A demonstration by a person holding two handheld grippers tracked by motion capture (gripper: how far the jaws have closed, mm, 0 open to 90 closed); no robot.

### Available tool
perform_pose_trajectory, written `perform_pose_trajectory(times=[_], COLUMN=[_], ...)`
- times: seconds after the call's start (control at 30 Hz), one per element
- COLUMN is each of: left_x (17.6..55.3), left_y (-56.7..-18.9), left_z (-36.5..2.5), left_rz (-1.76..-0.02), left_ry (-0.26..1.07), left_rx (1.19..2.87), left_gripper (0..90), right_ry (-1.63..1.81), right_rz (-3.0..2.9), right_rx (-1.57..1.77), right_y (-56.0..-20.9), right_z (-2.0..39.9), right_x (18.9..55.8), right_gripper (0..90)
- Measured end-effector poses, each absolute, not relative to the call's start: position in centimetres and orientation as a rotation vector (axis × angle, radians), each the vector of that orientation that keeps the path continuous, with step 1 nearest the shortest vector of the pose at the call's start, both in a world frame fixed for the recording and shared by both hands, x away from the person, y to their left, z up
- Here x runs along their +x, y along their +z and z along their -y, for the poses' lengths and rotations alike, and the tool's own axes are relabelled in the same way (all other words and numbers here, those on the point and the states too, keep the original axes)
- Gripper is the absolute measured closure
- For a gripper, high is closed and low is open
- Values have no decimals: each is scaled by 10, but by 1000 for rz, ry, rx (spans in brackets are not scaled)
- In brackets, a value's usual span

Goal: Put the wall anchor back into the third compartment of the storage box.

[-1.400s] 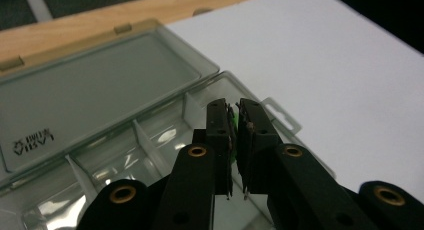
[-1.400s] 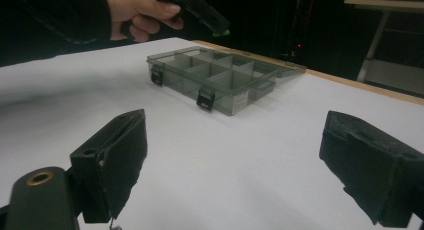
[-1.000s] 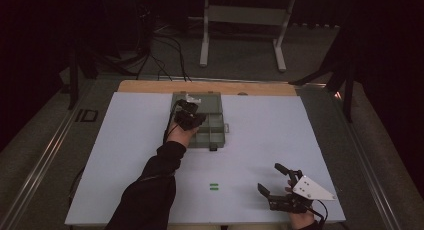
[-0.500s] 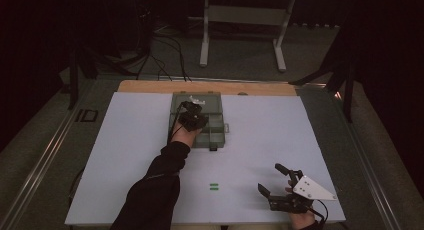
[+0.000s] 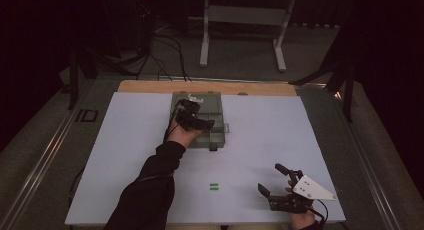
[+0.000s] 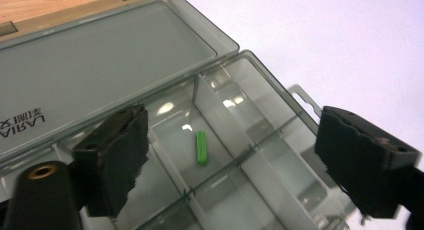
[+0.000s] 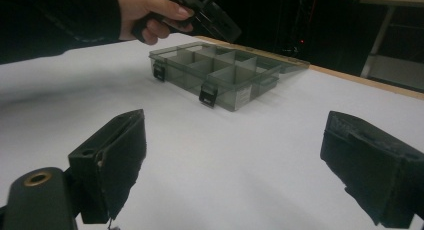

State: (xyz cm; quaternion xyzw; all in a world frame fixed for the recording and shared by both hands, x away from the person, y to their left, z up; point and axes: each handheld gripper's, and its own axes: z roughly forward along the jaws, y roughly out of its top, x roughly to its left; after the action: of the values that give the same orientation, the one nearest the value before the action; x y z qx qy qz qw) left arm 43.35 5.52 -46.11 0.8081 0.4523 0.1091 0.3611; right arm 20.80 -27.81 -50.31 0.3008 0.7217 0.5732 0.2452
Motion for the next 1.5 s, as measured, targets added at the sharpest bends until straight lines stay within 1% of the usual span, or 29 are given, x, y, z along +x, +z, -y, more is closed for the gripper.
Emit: perform_pose_trajectory(times=[0.03,0.13,0.2,0.3,0.37,0.73,1.2,1.5], left_x=[431,427,424,418,413,389,336,307], left_y=[-459,-456,-454,-451,-449,-440,-426,-423], left_z=[-58,-62,-63,-67,-70,-80,-82,-79], left_rz=[-1154,-1134,-1126,-1105,-1067,-986,-776,-696], left_ry=[267,254,254,258,223,160,122,81], left_rx=[2083,2095,2100,2099,2087,2075,2076,2067], left_gripper=[86,24,7,2,3,5,7,7], right_ry=[1563,1561,1562,1562,1561,1562,1559,1555], right_rz=[-1971,-1973,-1974,-1975,-1976,-1976,-1977,-1982], right_rx=[821,821,820,823,823,824,819,818], right_y=[-503,-503,-504,-504,-504,-504,-504,-504], right_z=[278,278,277,277,277,276,276,275], right_x=[208,208,208,208,208,208,208,208], right_gripper=[111,111,111,111,111,111,111,111])
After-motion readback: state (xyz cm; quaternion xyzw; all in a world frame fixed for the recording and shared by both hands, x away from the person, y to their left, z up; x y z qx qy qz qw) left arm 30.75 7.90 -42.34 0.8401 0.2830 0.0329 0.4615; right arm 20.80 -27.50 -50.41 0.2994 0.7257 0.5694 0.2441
